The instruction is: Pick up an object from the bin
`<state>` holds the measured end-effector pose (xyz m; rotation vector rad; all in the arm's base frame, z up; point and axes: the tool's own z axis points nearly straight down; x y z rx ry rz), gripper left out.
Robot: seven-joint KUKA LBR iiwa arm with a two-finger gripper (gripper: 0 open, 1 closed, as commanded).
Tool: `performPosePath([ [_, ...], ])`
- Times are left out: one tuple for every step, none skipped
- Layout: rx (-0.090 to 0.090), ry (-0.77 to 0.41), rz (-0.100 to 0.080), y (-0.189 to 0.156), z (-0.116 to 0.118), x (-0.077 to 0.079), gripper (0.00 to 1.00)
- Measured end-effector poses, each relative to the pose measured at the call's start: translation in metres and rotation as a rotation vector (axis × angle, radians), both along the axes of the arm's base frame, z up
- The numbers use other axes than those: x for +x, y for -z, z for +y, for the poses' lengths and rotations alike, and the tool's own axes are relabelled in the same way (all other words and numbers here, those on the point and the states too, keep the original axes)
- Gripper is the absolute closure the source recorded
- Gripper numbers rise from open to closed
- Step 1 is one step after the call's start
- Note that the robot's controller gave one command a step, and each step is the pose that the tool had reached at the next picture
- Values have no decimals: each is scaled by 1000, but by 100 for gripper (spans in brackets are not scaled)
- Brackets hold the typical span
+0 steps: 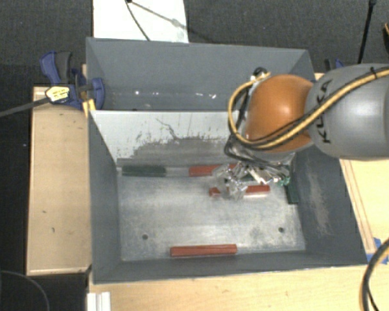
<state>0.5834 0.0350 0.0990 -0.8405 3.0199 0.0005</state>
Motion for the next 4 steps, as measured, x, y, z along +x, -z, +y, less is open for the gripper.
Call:
performPosePath([
  [0, 3, 2, 1, -1, -1, 0],
  [0, 34, 7, 30, -2, -4, 0],
  [0, 35, 5, 28, -2, -3, 100],
  [-2, 11, -3, -110, -18, -10, 100],
])
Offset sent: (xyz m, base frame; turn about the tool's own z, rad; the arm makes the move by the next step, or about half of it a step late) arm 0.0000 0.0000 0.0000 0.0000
